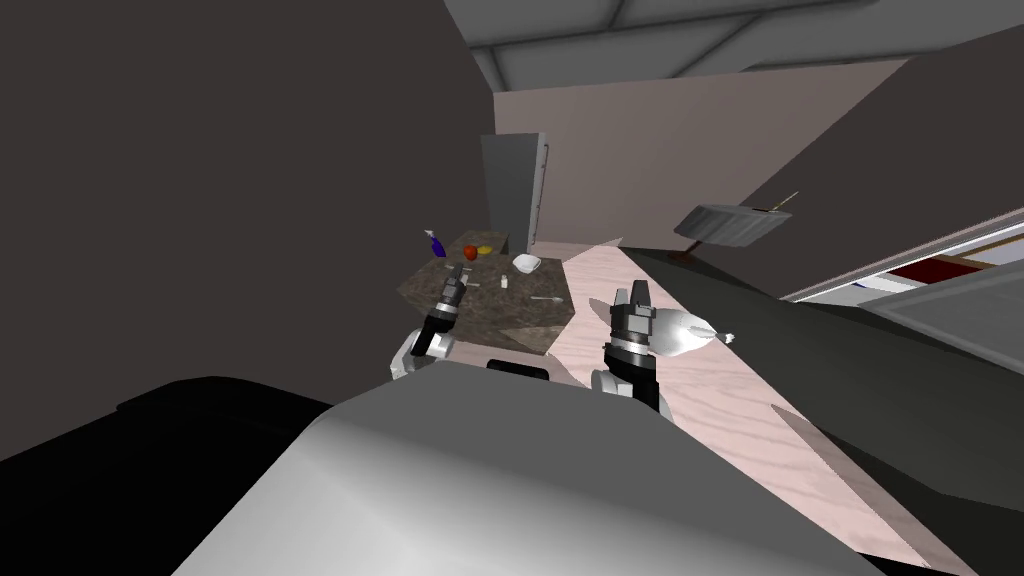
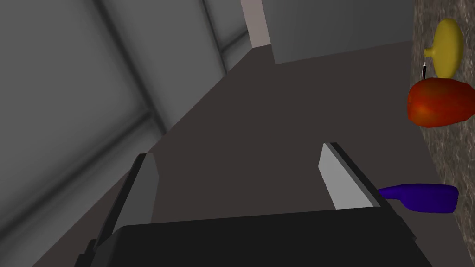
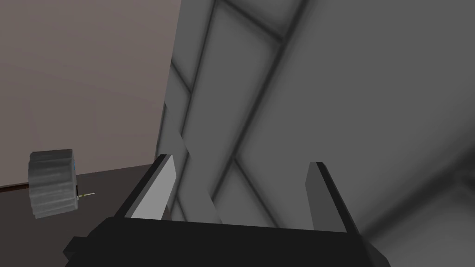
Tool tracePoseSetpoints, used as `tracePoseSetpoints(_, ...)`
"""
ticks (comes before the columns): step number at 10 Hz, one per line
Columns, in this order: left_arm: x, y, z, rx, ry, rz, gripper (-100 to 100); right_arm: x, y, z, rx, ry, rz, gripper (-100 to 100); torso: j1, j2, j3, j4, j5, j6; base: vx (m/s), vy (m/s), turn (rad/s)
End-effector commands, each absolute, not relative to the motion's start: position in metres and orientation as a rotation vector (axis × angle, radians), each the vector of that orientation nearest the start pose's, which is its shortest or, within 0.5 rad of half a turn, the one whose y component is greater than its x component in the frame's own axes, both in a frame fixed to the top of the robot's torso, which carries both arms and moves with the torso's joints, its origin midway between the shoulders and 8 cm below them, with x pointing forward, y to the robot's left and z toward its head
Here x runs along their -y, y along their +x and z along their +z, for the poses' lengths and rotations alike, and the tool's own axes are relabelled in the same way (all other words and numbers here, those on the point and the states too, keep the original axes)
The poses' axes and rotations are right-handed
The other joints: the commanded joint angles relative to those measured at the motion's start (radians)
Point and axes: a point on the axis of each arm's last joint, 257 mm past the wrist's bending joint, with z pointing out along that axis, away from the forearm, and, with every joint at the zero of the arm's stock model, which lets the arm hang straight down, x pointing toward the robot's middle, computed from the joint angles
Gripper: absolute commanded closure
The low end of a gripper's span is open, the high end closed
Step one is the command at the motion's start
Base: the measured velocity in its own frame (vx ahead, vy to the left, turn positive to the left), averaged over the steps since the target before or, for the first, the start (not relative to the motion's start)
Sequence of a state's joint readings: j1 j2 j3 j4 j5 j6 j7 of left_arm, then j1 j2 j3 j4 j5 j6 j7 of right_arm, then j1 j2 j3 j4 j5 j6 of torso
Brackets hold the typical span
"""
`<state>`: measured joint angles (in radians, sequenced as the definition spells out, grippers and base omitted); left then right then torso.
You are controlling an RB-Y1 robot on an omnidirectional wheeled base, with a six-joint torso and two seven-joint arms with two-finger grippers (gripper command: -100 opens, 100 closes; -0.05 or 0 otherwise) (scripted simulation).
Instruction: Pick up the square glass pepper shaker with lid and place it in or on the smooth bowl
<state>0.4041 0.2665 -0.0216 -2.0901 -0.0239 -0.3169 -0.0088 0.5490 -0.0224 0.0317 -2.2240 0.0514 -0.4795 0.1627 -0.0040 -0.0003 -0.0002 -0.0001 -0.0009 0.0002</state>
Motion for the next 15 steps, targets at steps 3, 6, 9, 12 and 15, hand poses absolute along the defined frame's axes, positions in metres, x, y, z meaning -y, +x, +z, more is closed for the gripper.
tracePoseSetpoints(3,-0.269,0.432,-0.118,-1.199,-0.688,-1.133,-100,0.27,0.355,-0.022,-0.788,0.637,1.109,0,0.001,0.0,0.0,0.0,0.0,0.0,0.009,-0.058,-0.15)
tracePoseSetpoints(6,-0.275,0.445,-0.157,-1.331,-0.706,-1.056,-100,0.27,0.355,-0.022,-0.788,0.637,1.109,0,0.0,0.0,0.0,0.0,0.0,0.0,0.004,-0.069,-0.175)
tracePoseSetpoints(9,-0.291,0.455,-0.199,-1.468,-0.719,-0.952,-100,0.27,0.355,-0.022,-0.788,0.637,1.109,0,0.001,0.0,0.0,0.0,0.0,0.0,0.013,-0.06,-0.16)
tracePoseSetpoints(12,-0.309,0.459,-0.227,-1.56,-0.721,-0.862,-100,0.27,0.355,-0.022,-0.788,0.637,1.109,0,0.0,0.0,0.0,0.0,0.0,0.0,0.009,-0.058,-0.125)
tracePoseSetpoints(15,-0.346,0.463,-0.264,-1.686,-0.723,-0.705,-100,0.27,0.355,-0.022,-0.788,0.637,1.109,0,0.001,0.0,0.0,0.0,0.0,0.0,0.012,-0.05,-0.149)
